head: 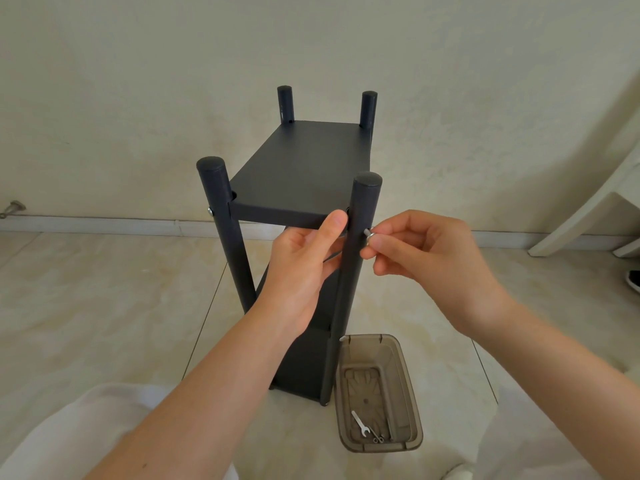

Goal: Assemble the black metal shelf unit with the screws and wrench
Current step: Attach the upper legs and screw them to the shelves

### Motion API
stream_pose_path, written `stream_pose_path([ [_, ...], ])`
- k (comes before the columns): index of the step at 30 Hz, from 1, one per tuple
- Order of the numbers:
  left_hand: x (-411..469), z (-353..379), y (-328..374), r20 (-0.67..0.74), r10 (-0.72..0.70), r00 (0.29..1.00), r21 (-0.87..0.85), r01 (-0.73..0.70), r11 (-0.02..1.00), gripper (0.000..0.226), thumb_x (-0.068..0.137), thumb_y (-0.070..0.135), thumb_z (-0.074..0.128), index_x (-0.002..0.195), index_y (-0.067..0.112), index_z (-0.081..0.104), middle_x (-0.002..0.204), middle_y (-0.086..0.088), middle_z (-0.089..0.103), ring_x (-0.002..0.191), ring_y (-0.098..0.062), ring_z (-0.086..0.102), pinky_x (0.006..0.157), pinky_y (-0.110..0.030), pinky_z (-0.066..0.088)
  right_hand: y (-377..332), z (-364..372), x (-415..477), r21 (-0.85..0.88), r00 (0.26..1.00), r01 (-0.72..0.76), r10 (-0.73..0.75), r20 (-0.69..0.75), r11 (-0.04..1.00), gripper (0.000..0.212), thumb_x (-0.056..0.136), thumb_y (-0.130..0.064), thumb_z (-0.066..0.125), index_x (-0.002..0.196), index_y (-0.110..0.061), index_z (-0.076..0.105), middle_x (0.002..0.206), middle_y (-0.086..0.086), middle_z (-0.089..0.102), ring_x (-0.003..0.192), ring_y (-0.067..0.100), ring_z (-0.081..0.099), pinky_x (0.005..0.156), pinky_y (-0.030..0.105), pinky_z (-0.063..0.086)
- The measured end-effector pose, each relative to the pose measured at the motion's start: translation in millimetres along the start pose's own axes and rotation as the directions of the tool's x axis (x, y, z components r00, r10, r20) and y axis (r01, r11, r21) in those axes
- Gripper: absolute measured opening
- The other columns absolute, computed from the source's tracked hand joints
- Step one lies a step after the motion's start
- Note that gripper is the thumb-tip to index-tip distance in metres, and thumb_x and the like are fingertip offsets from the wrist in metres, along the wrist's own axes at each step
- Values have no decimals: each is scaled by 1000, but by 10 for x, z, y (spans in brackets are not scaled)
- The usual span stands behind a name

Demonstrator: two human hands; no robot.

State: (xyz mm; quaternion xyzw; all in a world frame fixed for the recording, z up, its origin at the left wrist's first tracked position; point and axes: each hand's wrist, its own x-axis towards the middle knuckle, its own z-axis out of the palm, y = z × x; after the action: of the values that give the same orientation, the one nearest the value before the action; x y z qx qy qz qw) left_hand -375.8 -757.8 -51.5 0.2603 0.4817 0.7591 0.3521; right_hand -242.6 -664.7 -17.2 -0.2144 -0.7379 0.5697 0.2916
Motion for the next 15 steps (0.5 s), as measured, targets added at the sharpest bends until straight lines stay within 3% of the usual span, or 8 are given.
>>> stream_pose_path([
  [3,1,-8,-5,3,5,1000,11,-5,1000,39,79,41,68,107,15,66,107,-4,77,105,-22,73,88,-32,60,0,-4,10,58,998,-60,59,18,997,5,91,-13,67,90,-11,71,79,6,75,63,13,67,69,24,58],
  [15,9,1,-20,-5,11,1000,40,-11,999,32,78,45,67,102,24,66,98,7,78,100,-12,74,73,-19,58,13,-7,75,-29,994,-66,64,-84,997,10,83,-21,77,84,-15,70,71,2,72,62,12,66,71,30,60],
])
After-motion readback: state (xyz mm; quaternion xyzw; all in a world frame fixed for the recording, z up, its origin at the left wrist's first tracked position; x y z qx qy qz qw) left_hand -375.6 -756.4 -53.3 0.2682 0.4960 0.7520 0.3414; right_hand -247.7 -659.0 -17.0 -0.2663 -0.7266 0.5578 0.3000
